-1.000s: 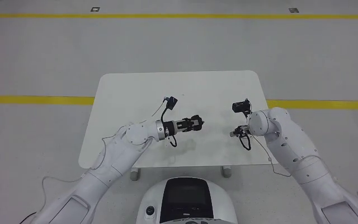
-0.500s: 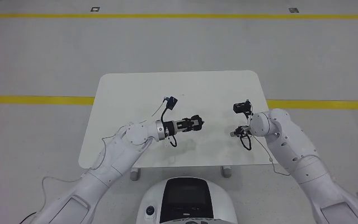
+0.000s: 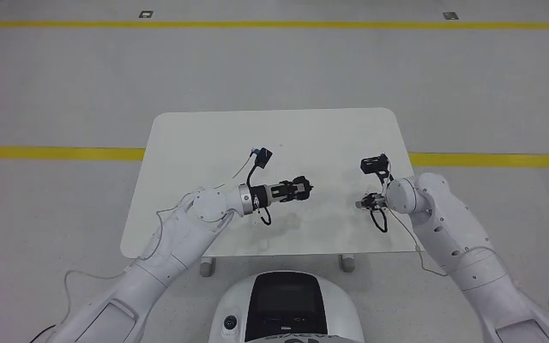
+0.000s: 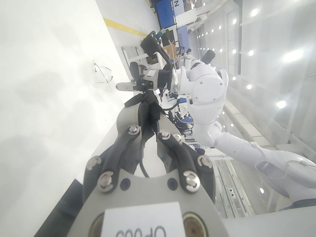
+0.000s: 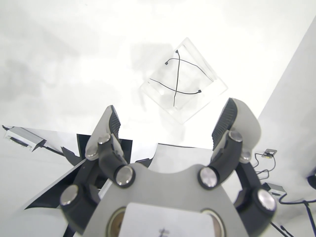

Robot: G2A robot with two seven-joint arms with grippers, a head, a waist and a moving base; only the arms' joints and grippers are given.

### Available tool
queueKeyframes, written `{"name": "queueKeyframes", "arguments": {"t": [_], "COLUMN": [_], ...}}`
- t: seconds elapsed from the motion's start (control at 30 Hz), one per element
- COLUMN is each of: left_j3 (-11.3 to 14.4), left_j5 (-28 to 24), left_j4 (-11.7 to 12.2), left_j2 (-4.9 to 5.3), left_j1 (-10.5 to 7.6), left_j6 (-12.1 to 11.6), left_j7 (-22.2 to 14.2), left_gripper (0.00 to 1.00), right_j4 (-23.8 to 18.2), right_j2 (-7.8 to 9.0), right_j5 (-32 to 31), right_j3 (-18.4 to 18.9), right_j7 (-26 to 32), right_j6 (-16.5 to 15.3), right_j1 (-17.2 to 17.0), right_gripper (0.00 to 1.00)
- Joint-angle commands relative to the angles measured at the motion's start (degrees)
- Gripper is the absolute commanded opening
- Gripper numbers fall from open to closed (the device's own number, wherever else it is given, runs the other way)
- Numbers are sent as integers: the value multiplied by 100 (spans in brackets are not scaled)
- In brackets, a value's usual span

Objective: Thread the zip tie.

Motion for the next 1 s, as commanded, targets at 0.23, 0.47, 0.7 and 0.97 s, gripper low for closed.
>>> {"name": "queueKeyframes", "arguments": {"t": [0.23, 0.47, 0.7, 0.97], "left_j3": [0, 0, 0, 0], "left_j5": [0, 0, 0, 0], "left_j4": [0, 0, 0, 0], "left_j2": [0, 0, 0, 0], "left_j1": [0, 0, 0, 0], "left_j6": [0, 0, 0, 0], "left_j7": [0, 0, 0, 0], "left_gripper": [0, 0, 0, 0], "right_j4": [-72, 170, 620, 995], "right_j2": [13, -21, -116, -208], "right_j5": [-60, 50, 79, 64], "right_j3": [162, 167, -57, -242], "right_j7": [-30, -155, -256, -258], "right_j6": [-75, -258, -327, -329], "right_j1": [-128, -67, 171, 392], "right_gripper": [44, 38, 33, 21]}}
